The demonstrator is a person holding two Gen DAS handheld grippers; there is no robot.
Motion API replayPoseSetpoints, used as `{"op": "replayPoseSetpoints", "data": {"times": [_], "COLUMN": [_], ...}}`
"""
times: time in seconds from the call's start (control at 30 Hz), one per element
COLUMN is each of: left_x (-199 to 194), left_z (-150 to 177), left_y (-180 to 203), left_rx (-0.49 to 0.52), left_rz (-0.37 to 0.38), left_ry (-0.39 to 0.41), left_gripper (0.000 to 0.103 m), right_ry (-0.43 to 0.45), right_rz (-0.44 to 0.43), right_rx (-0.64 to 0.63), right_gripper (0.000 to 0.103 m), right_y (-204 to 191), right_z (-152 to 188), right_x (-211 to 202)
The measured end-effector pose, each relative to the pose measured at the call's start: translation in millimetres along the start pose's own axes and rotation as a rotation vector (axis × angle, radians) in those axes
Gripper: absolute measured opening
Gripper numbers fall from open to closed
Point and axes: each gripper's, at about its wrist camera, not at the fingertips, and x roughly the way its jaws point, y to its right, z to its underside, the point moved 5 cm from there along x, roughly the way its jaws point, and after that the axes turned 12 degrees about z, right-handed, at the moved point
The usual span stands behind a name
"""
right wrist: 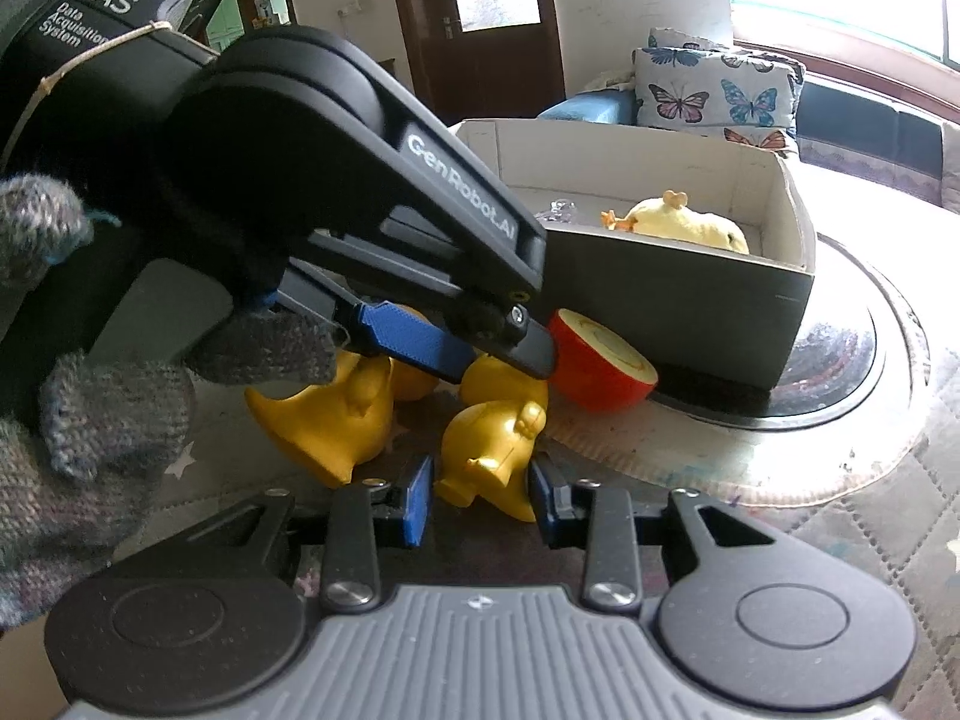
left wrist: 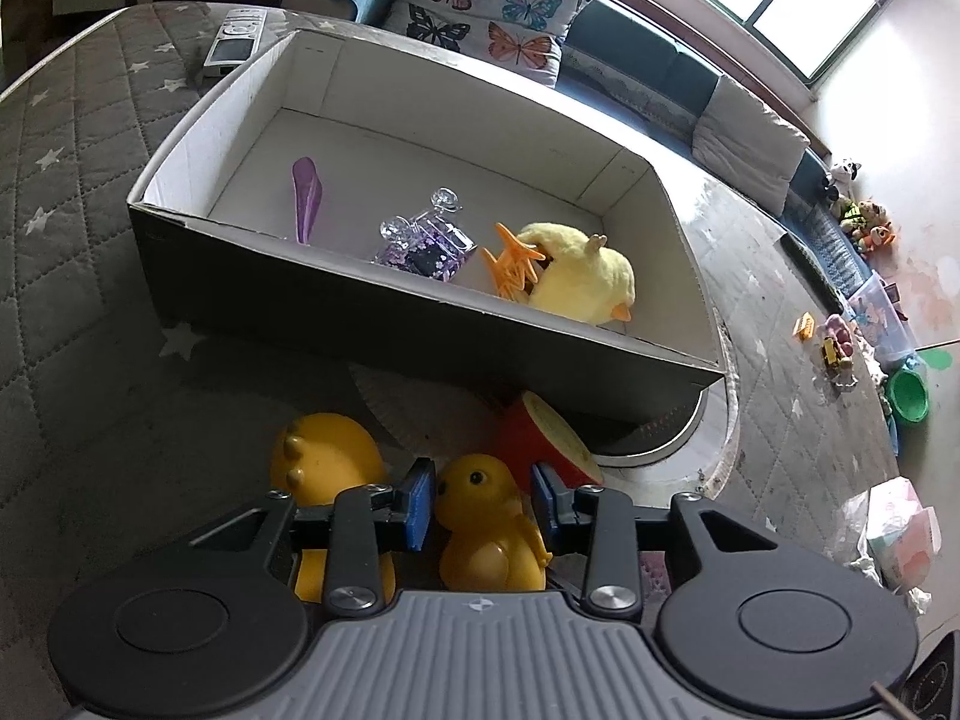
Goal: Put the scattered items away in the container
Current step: 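Close the left tool on the small yellow rubber duck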
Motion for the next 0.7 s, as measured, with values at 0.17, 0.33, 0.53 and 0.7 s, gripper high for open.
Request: {"op": "replayPoseSetpoints", "data": {"times": [0.17,0.33,0.53,0.7], "left_x": [2,3,7,13], "left_z": [1,1,0,2], "left_y": [1,2,4,8], "left_rx": [0.003,0.006,0.016,0.034], "left_rz": [0.004,-0.002,0.0,0.002], "left_ry": [-0.003,-0.013,-0.031,-0.053], "left_gripper": [0.038,0.038,0.038,0.038], "right_ry": [0.003,0.011,0.006,0.004], "right_rz": [0.009,0.015,0.006,0.012], "right_rx": [0.005,-0.008,0.011,0.032], "right_gripper": [0.034,0.034,0.036,0.037], "right_y": [2,2,6,9], "right_z": [-2,-1,-4,-5], "right_x": [1,0,2,2]}}
